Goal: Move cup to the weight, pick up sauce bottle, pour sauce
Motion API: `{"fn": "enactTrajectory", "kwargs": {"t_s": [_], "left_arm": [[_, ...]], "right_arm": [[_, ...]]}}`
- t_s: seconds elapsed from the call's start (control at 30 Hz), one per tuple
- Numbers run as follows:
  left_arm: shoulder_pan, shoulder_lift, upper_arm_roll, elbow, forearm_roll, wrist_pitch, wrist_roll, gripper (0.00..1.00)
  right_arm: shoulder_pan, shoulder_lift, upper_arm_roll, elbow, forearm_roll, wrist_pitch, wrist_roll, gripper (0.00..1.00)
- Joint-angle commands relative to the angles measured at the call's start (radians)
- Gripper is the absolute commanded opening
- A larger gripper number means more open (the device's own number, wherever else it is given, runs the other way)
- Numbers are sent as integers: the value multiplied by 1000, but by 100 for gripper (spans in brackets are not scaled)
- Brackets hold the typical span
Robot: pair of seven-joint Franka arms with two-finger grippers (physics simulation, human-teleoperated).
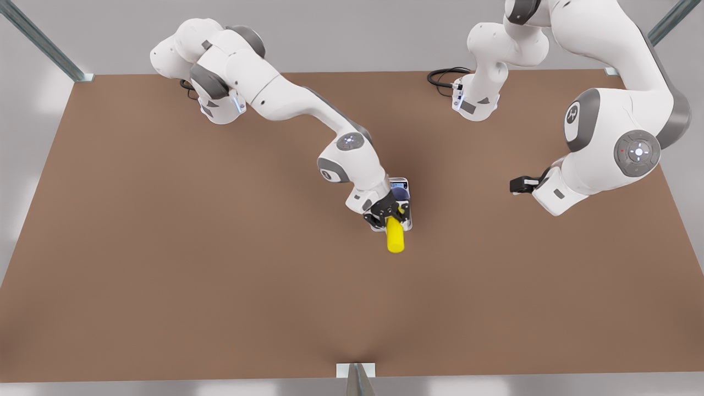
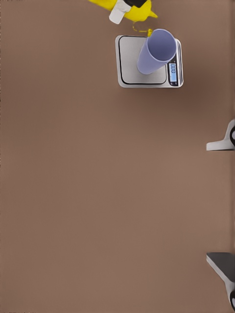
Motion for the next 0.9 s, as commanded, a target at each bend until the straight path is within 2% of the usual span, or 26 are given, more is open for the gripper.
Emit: {"fn": "enactTrajectory", "kwargs": {"t_s": [0.0,0.13,0.23,0.5,0.6,0.73,0.87], "left_arm": [[-1,0,0,0,-1,-1,-1,100],[-1,0,0,0,-1,-1,-1,100],[-1,0,0,0,-1,0,0,100],[-1,0,0,0,-2,-1,-1,100],[-1,0,0,0,-5,-1,0,100],[-1,-12,-1,-8,-2,-3,17,100],[-1,-11,-14,-8,-7,-35,14,100]], "right_arm": [[0,0,0,-3,-10,0,3,44],[0,18,-7,-13,-29,49,5,44],[0,27,-3,-12,-174,51,144,43],[-15,21,-2,22,-157,51,147,43],[-55,-17,-2,14,-55,51,135,43],[-115,-141,1,-108,154,46,132,42],[-274,-282,105,-294,396,49,127,43]]}}
